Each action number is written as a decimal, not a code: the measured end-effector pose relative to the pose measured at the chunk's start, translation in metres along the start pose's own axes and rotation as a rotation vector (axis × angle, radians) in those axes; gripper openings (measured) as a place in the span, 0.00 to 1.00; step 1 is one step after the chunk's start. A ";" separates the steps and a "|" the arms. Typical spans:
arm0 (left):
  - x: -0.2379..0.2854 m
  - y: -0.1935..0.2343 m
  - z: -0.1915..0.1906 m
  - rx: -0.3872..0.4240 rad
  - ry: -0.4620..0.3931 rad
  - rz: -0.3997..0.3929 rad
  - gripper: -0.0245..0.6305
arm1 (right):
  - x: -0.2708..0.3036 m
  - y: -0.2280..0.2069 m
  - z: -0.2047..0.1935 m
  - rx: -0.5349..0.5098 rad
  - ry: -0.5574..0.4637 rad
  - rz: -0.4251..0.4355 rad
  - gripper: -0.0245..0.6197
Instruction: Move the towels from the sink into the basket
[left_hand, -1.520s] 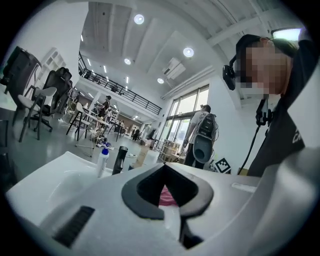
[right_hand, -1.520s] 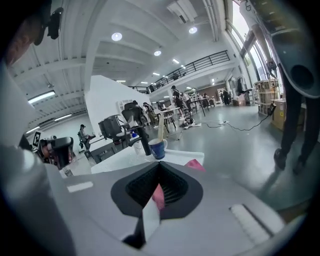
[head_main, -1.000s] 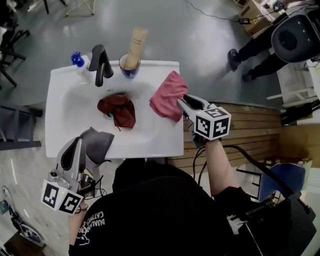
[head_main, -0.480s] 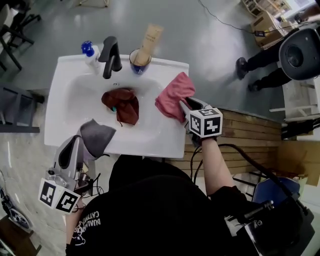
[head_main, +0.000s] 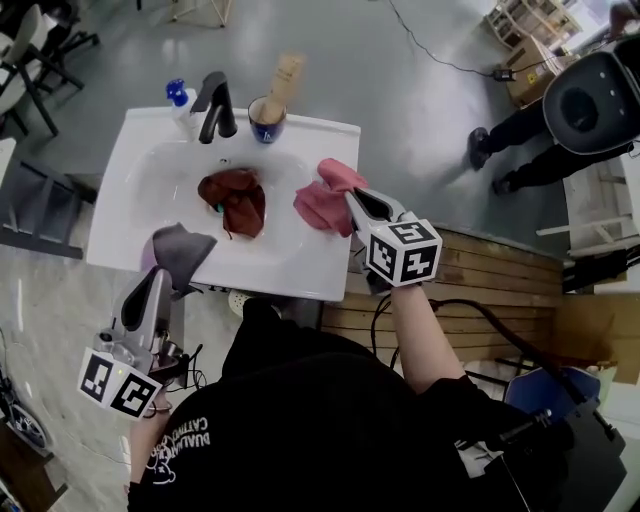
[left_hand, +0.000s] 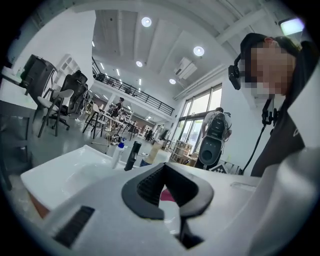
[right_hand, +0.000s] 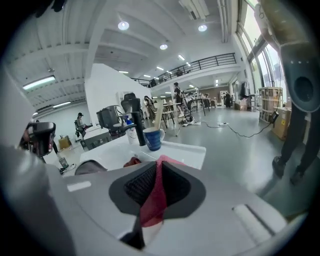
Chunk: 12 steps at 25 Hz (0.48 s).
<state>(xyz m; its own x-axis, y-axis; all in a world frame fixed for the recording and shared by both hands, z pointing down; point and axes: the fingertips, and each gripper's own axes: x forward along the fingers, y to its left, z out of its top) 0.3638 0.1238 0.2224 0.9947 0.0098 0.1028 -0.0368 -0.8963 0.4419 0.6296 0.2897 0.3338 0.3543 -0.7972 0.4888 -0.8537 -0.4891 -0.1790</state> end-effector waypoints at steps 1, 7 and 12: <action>-0.003 -0.007 -0.001 -0.002 -0.013 -0.002 0.04 | -0.007 0.005 0.005 0.001 -0.021 0.022 0.10; -0.032 -0.037 0.001 0.026 -0.105 0.056 0.04 | -0.062 0.050 0.050 0.084 -0.139 0.225 0.09; -0.074 -0.052 0.003 0.059 -0.142 0.135 0.04 | -0.104 0.115 0.091 -0.010 -0.228 0.441 0.09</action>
<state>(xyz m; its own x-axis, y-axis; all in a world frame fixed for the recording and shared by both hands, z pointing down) 0.2929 0.1685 0.1887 0.9849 -0.1710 0.0288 -0.1690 -0.9098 0.3790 0.5293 0.2842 0.1848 0.0320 -0.9851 0.1691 -0.9444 -0.0852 -0.3177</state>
